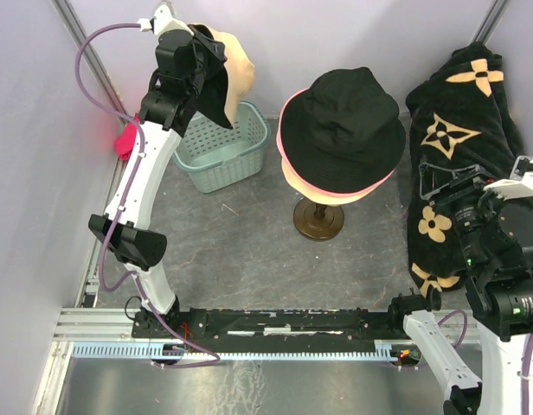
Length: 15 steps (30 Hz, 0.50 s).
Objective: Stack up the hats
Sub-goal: Pick up the hat from the bin.
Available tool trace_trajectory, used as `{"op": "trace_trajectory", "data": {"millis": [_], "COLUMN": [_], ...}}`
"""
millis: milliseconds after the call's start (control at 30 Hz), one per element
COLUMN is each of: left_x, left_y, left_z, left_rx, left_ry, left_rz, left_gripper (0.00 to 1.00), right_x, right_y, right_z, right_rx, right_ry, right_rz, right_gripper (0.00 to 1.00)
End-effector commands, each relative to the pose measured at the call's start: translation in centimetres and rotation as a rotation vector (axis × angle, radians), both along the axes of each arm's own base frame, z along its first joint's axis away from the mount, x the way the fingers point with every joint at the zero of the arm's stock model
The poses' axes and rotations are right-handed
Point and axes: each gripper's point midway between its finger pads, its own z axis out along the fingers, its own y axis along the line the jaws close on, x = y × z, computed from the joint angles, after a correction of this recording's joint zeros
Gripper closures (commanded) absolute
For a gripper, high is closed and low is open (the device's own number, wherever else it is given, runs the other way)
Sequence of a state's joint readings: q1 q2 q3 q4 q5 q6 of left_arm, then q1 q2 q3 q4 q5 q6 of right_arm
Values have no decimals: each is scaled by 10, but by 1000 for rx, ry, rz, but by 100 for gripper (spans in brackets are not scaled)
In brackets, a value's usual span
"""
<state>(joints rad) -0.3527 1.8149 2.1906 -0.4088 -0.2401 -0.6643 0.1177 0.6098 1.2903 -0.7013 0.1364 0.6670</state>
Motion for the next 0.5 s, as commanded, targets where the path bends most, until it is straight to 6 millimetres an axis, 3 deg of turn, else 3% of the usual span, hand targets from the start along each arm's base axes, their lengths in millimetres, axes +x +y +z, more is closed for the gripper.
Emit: {"op": "trace_trajectory", "data": {"millis": [0, 267, 467], "left_x": [-26, -21, -16], "left_y": [24, 8, -1], "left_z": [89, 113, 143], "left_rx": [-222, -486, -620], "left_ry": [-197, -237, -336], "left_rz": [68, -9, -71], "left_gripper": [97, 97, 97], "right_x": [-7, 0, 40], "right_y": [1, 10, 33], "right_z": [53, 116, 147], "right_rx": [-22, -51, -55], "right_ry": [-152, -277, -293], "right_rz": [13, 61, 162], "right_gripper": [43, 42, 41]}}
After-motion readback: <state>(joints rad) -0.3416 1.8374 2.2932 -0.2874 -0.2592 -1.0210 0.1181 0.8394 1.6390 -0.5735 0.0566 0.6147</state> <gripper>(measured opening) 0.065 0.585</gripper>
